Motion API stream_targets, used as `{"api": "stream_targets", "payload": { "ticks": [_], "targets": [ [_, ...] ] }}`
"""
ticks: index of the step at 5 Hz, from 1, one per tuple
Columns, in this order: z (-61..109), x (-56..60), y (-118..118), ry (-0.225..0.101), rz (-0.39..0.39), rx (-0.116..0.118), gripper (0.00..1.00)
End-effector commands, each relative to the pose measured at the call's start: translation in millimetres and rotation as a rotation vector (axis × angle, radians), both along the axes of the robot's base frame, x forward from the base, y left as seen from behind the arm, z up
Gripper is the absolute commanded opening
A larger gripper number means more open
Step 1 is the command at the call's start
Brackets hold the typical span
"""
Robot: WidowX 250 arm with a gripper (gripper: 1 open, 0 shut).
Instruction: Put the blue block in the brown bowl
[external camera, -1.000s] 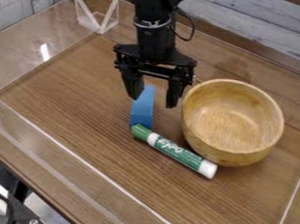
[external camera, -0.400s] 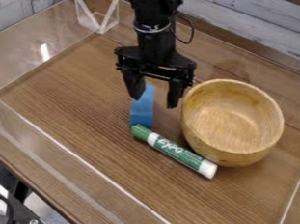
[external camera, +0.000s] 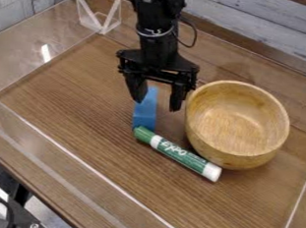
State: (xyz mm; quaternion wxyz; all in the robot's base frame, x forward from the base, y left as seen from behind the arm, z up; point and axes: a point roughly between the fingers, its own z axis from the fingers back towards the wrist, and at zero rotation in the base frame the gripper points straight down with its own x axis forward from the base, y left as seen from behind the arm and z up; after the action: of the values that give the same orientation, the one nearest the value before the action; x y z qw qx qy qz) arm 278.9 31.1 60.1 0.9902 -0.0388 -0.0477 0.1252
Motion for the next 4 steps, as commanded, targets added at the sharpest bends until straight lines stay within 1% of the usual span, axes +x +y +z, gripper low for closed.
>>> {"api": "stream_targets", "payload": {
  "ticks": [1,4],
  "targets": [
    [6.8,5.2,3.2,-0.037,0.002,0.013,1.00],
    [6.4,8.0,4.2,-0.058,-0.006,0.032,1.00]
  ]
}}
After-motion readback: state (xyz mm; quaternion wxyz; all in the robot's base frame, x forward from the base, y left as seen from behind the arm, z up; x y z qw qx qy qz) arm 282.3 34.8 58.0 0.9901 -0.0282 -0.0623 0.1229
